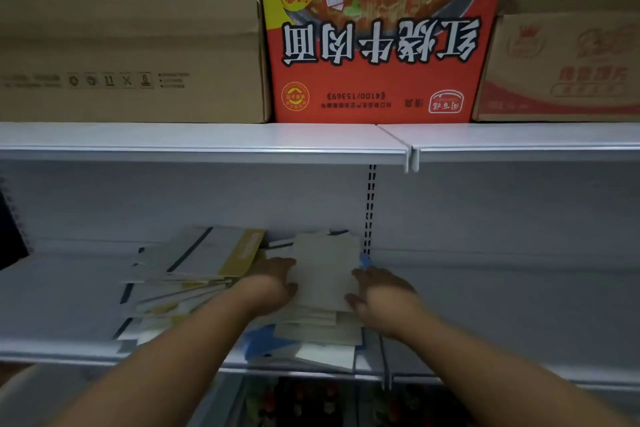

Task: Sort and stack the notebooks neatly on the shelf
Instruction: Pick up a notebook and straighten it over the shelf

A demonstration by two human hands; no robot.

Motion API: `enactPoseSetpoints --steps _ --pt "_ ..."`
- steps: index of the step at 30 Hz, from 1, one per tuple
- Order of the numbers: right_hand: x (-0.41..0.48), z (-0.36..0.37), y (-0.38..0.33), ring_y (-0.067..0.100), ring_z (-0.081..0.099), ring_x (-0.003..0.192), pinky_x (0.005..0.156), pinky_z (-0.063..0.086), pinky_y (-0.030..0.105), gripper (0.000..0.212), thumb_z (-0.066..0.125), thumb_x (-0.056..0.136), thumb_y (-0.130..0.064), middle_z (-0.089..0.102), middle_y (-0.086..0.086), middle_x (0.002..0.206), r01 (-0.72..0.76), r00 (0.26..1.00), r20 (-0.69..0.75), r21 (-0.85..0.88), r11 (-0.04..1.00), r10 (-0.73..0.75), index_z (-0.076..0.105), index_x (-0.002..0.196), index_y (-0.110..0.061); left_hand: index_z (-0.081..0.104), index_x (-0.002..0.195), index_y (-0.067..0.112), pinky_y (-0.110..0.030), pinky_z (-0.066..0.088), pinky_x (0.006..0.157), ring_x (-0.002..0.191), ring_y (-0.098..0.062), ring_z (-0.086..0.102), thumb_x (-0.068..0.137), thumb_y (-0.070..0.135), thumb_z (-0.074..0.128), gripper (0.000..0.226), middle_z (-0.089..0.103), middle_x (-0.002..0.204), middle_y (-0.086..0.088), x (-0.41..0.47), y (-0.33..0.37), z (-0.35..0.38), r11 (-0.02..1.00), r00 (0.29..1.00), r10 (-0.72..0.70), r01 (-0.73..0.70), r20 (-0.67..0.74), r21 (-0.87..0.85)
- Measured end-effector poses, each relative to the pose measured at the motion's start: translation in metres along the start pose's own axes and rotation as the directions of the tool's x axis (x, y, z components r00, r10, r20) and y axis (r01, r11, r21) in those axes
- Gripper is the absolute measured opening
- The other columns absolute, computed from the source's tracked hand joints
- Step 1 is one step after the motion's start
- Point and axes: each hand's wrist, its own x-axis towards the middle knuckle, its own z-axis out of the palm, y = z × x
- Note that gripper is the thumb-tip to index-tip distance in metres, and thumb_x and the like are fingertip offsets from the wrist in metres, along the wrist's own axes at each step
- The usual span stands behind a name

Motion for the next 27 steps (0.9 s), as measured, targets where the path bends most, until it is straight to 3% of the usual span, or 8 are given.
enactPoseSetpoints --steps 5,8,10,13,17,21,24,27 --pt "0.023 0.007 -0.009 0.022 0.056 0.107 0.079 0.043 0.025 0.052 0.035 0.094 -0.052 0.057 0.006 0.125 -0.283 0.959 0.082 0.172 0.944 0.273 0.048 0.126 -0.014 0.041 0.134 0.01 -0.028 0.037 0.099 0.127 -0.024 0.043 0.095 0.035 0.042 0.047 0.041 0.143 -0.01 0.035 -0.016 0.01 0.994 0.994 -0.104 0.105 0.009 -0.013" --pt "0.032 0.014 -0.012 0.021 0.057 0.11 0.083 0.044 0.025 0.055 0.044 0.089 -0.055 0.057 0.006 0.126 -0.36 0.933 0.134 0.304 0.882 0.335 0.049 0.126 -0.015 0.055 0.107 0.01 -0.026 0.04 0.079 0.108 -0.024 0.055 0.091 0.035 0.048 0.03 0.056 0.123 -0.011 0.052 -0.023 0.017 0.993 0.994 -0.106 0.104 -0.022 -0.047" --pt "0.036 0.017 -0.014 0.02 0.057 0.111 0.087 0.046 0.024 0.052 0.051 0.088 -0.05 0.057 0.005 0.127 -0.39 0.921 0.173 0.389 0.835 0.35 0.051 0.125 -0.014 0.055 0.108 0.01 -0.027 0.043 0.083 0.11 -0.023 0.055 0.089 0.033 0.053 0.031 0.055 0.124 -0.01 0.058 -0.024 0.02 0.99 0.993 -0.114 0.11 -0.039 -0.092" --pt "0.041 0.017 -0.012 0.019 0.057 0.111 0.081 0.042 0.018 0.049 0.058 0.086 -0.044 0.058 0.004 0.128 -0.423 0.906 0.198 0.443 0.79 0.374 0.052 0.124 -0.014 0.05 0.124 0.005 -0.029 0.043 0.094 0.115 -0.023 0.052 0.084 0.028 0.063 0.048 0.05 0.131 -0.011 0.06 -0.022 0.016 0.957 0.988 -0.154 0.147 -0.011 -0.249" --pt "0.04 0.011 -0.003 0.018 0.057 0.112 0.077 0.037 0.014 0.046 0.064 0.084 -0.037 0.058 0.004 0.127 -0.391 0.92 0.189 0.508 0.767 0.343 0.055 0.122 -0.013 0.051 0.127 0.001 -0.036 0.048 0.098 0.113 -0.026 0.055 0.065 0.03 0.079 0.074 0.054 0.13 -0.014 0.061 -0.026 0.012 0.853 0.983 -0.157 0.183 0.095 -0.49" --pt "0.029 0.007 0.013 0.02 0.055 0.113 0.08 0.039 0.018 0.045 0.068 0.082 -0.028 0.057 0.006 0.124 -0.339 0.938 0.152 0.599 0.725 0.312 0.05 0.12 -0.009 0.06 0.111 0.005 -0.041 0.052 0.09 0.1 -0.028 0.063 0.071 0.016 0.077 0.044 0.064 0.108 -0.01 0.052 -0.011 0.009 0.701 0.99 -0.117 0.142 0.084 -0.699" --pt "0.02 0.005 0.033 0.022 0.061 0.094 0.081 0.052 0.033 0.014 0.065 0.084 -0.016 0.061 0.002 0.099 -0.318 0.935 0.184 0.814 0.486 0.304 0.055 0.093 -0.016 0.057 0.111 0.005 -0.035 0.056 0.075 0.088 -0.025 0.066 0.084 0.004 0.064 0.028 0.067 0.101 -0.012 0.043 0.0 0.007 0.535 0.988 -0.093 0.154 0.123 -0.831" --pt "0.007 -0.005 0.054 0.023 0.064 0.075 0.062 0.054 0.031 0.008 0.054 0.087 -0.005 0.064 0.009 0.087 -0.34 0.927 0.279 0.908 0.244 0.251 0.057 0.084 -0.012 0.058 0.108 0.01 -0.039 0.057 0.077 0.088 -0.027 0.069 0.086 0.002 0.06 0.024 0.07 0.101 -0.014 0.028 0.007 0.008 0.422 0.986 -0.066 0.169 0.155 -0.891"
